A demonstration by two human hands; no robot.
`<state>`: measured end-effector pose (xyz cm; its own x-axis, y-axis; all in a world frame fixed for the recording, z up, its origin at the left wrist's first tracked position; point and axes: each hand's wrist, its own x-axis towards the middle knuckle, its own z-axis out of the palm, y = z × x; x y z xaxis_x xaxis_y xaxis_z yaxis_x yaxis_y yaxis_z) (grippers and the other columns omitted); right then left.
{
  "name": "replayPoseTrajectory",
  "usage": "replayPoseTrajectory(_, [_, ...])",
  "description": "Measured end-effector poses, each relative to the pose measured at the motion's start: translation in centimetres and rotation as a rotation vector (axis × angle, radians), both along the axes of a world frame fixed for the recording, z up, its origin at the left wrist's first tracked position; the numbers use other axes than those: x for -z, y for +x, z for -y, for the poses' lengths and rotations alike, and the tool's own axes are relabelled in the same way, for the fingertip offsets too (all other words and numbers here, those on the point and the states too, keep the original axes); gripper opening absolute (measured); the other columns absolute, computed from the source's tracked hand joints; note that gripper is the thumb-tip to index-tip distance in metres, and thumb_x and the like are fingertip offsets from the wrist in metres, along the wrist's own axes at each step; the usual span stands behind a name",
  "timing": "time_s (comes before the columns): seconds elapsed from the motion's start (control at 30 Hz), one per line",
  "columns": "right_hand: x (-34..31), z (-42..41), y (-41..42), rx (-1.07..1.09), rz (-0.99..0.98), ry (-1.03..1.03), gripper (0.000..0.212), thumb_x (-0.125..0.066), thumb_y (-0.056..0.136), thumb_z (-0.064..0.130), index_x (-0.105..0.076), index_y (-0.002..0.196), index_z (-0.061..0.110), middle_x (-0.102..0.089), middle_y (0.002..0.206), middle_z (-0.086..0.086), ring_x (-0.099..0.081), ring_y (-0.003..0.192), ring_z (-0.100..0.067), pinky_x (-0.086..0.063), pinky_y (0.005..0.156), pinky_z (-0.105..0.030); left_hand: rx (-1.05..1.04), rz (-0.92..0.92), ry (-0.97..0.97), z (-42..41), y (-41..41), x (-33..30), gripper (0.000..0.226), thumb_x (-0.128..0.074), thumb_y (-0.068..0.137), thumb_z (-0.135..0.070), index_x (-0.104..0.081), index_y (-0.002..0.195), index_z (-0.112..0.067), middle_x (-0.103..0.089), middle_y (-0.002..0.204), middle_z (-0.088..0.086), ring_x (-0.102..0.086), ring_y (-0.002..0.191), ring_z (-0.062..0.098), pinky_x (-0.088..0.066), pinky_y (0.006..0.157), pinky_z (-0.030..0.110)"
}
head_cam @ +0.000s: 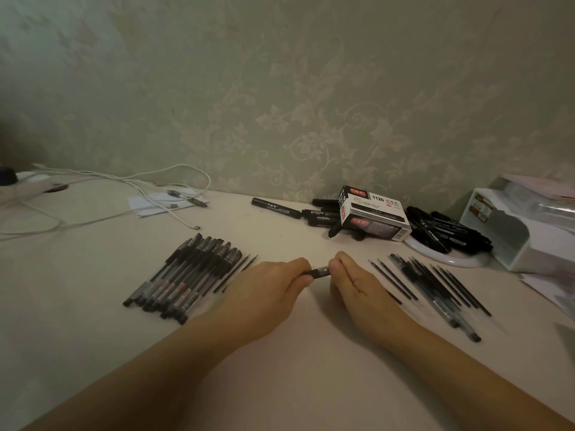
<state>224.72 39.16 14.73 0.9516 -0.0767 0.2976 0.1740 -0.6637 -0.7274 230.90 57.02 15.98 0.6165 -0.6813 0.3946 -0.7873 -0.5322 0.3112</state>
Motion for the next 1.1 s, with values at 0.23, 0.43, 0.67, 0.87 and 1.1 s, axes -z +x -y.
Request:
replayPoseTrajectory(0.23, [0.1, 0.1, 0.1, -0.006, 0.003, 0.037, 0.039, -0.029, 0.100, 0.046, -0.042, 0.081, 0.015, -0.045, 0.062, 0.004, -0.037, 0.054, -0.007, -0.033, 0.054, -0.021, 0.039, -0.031, -0.046, 0.5, 0.0, 0.1, 0.021, -0.038, 0.101, -0.037, -0.053, 0.096, -0.023, -0.045, 0.061, -0.007, -0.046, 0.061, 0.016, -0.037, 0.058, 0.037])
replayPoseTrajectory(0.43, [0.6, 0.3, 0.2, -0.011, 0.086, 0.138, 0.035, -0.029, 0.099, 0.052, -0.048, 0.100, 0.023, -0.056, 0.066, 0.002, -0.047, 0.058, -0.007, -0.040, 0.058, -0.024, -0.013, 0.002, -0.143, 0.3, 0.0, -0.6, 0.020, -0.040, 0.099, -0.038, -0.058, 0.102, -0.028, -0.046, 0.077, -0.009, -0.049, 0.070, 0.012, -0.044, 0.063, 0.036])
replayPoseTrajectory(0.67, [1.0, 0.8, 0.3, 0.005, 0.066, 0.035, 0.038, -0.032, 0.093, 0.059, -0.054, 0.099, 0.029, -0.065, 0.074, 0.008, -0.057, 0.067, -0.003, -0.042, 0.064, -0.014, -0.556, 0.007, -0.150, -4.3, 4.0, -2.0, 0.025, -0.048, 0.097, -0.029, -0.067, 0.106, -0.015, -0.048, 0.092, 0.003, -0.053, 0.076, 0.021, -0.047, 0.070, 0.035])
replayPoseTrajectory(0.87, [0.9, 0.8, 0.3, 0.008, 0.052, 0.053, 0.038, -0.035, 0.090, 0.059, -0.057, 0.098, 0.029, -0.065, 0.074, 0.007, -0.057, 0.067, -0.002, -0.042, 0.063, -0.013, -0.755, -0.087, -0.050, -6.7, 5.5, -1.7, 0.015, -0.053, 0.093, -0.027, -0.061, 0.098, -0.016, -0.060, 0.097, 0.008, -0.057, 0.086, 0.027, -0.051, 0.076, 0.040])
replayPoseTrajectory(1.1, [0.9, 0.9, 0.2, 0.014, 0.046, 0.029, 0.035, -0.036, 0.093, 0.057, -0.058, 0.097, 0.029, -0.065, 0.074, 0.008, -0.057, 0.067, -0.001, -0.043, 0.063, -0.013, -0.766, -0.118, -0.010, -6.6, 5.2, -1.7, 0.013, -0.053, 0.091, -0.024, -0.060, 0.100, -0.017, -0.057, 0.097, 0.007, -0.055, 0.086, 0.025, -0.050, 0.075, 0.038])
